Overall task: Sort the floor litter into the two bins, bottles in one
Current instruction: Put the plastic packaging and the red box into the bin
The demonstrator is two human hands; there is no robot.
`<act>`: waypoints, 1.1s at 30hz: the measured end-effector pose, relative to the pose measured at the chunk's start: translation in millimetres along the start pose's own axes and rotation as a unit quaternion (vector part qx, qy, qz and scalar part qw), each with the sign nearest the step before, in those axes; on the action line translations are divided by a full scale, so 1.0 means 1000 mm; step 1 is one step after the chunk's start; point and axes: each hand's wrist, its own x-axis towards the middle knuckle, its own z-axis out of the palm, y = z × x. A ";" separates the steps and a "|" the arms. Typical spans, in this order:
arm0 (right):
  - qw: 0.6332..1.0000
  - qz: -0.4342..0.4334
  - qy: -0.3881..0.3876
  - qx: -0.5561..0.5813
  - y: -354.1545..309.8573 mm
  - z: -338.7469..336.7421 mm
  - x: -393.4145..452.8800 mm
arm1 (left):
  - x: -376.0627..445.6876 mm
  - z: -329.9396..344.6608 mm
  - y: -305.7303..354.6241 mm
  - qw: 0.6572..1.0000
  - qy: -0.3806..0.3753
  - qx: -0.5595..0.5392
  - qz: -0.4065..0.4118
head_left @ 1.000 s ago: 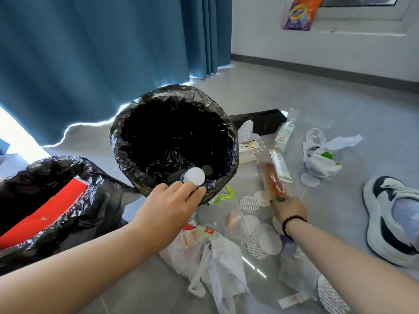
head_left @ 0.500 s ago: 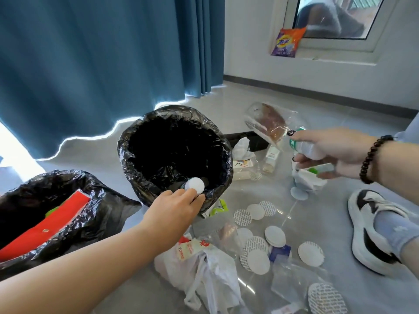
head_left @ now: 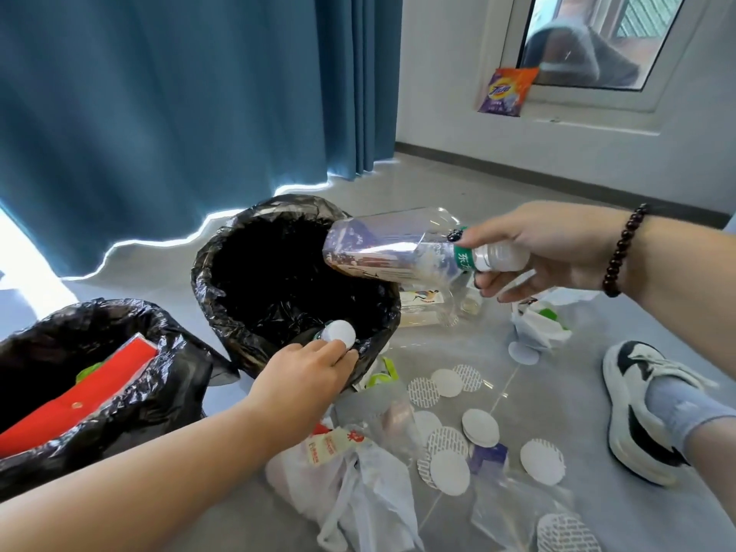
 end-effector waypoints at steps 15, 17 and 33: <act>0.975 0.079 -0.064 -0.197 0.015 0.091 0.140 | -0.005 0.028 0.039 0.992 0.027 -0.003 0.126; 0.964 0.067 -0.076 -0.247 0.025 0.094 0.145 | -0.005 0.031 0.036 0.990 0.051 -0.013 0.127; 0.959 -0.010 0.237 -0.155 0.154 0.018 0.241 | 0.032 0.017 -0.057 0.990 0.081 -0.093 -0.062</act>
